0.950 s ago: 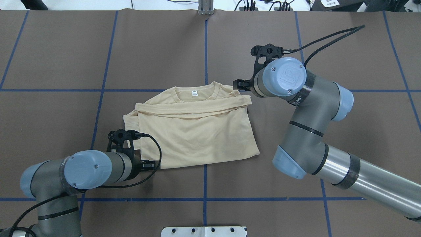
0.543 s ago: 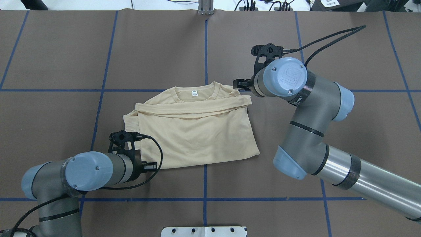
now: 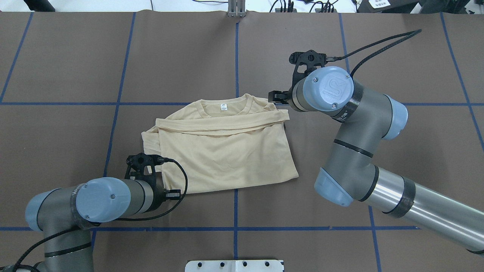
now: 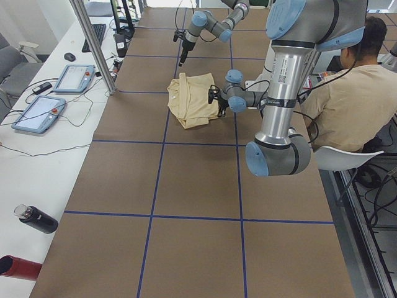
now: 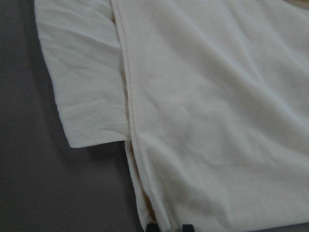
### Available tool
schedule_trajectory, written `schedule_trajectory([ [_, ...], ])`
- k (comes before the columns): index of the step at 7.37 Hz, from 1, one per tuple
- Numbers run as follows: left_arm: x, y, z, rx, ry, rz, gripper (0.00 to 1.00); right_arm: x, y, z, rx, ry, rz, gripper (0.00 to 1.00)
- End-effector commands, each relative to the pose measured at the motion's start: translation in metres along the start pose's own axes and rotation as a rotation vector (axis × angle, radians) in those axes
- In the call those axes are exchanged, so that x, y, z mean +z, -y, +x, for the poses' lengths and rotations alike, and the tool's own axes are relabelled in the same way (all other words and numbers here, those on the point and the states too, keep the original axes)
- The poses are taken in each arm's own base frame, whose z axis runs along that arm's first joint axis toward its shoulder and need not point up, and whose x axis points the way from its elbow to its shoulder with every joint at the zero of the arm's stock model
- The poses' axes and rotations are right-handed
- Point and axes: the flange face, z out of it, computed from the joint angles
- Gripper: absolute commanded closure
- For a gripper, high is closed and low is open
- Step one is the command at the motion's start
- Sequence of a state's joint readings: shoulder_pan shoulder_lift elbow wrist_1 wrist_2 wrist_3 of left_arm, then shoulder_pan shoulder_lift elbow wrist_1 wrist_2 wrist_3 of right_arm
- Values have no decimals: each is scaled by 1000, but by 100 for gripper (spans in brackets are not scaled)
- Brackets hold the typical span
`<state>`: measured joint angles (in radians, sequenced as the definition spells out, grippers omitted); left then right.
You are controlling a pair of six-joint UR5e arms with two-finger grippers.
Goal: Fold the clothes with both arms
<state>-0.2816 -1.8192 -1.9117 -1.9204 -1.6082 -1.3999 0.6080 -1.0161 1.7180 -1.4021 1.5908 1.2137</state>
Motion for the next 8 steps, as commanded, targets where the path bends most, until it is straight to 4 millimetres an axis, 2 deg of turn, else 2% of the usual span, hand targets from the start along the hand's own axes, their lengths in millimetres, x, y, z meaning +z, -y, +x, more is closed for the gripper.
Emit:
schedule_trajectory([
  [1,0,8,-5,10,13,11,100,1,-1,1,-7,-2,-1,0],
  [3,-4,41,-28,38,47,57,100,3,-3,0,-9,-4,-5,0],
  [4,-9,70,-44,62,71,96,100,4,-4,0,-10,-5,-6,0],
  [5,-11,108,-68,98,117,140,100,4,-4,0,-11,-5,-6,0],
  [6,-2,150,-101,138,189,172,100,5,-4,0,-11,-8,-7,0],
  [7,-5,209,-110,179,233,222,100,4,-4,-1,-11,-3,-7,0],
  [8,7,272,-100,187,275,251,100,4,-7,-3,-12,-2,-10,0],
])
